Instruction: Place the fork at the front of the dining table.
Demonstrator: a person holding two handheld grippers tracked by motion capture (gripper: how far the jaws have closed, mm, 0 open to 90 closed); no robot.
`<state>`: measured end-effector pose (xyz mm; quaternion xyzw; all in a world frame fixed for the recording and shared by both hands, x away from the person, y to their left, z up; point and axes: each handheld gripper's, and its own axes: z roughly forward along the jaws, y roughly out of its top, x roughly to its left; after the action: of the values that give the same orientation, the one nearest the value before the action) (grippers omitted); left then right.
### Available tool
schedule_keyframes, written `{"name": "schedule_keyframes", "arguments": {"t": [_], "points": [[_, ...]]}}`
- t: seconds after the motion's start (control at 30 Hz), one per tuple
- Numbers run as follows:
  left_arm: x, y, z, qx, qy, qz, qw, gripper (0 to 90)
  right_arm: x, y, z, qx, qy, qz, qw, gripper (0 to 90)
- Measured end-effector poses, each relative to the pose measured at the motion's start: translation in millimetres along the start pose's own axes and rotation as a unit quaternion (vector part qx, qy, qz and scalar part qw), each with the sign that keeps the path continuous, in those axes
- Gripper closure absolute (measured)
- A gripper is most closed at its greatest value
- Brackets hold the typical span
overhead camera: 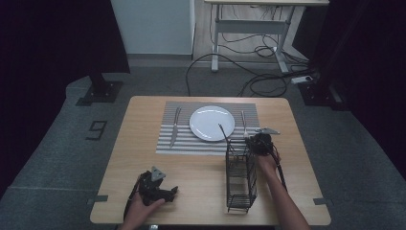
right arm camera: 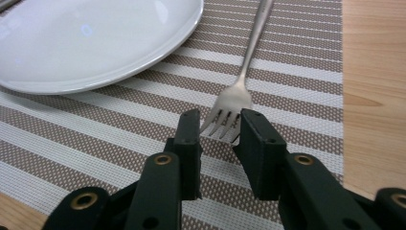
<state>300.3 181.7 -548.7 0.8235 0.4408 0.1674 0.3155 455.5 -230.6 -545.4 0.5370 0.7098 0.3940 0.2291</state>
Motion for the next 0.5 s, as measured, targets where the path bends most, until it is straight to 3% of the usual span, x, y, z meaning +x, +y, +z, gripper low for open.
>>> {"name": "schedule_keyframes", "arguments": {"t": [0.03, 0.17, 0.23, 0.5], "points": [[0.0, -0.2, -0.2, 0.000, 0.000, 0.000, 1.0000, 2.3, -0.2, -0.6, -1.8, -0.004, 0.001, 0.000, 1.0000, 62.0], [-0.1, -0.2, -0.2, 0.000, 0.000, 0.000, 1.0000, 2.3, -3.4, -2.7, -13.6, -0.013, 0.012, 0.008, 0.9998, 57.3], [0.0, -0.2, -0.2, 0.000, 0.000, 0.000, 1.0000, 2.3, -3.8, -2.6, -15.2, -0.012, 0.014, 0.009, 0.9998, 56.5], [0.0, -0.2, -0.2, 0.000, 0.000, 0.000, 1.0000, 2.3, -14.8, -6.3, -52.2, -0.044, 0.022, 0.016, 0.9987, 53.5]]}}
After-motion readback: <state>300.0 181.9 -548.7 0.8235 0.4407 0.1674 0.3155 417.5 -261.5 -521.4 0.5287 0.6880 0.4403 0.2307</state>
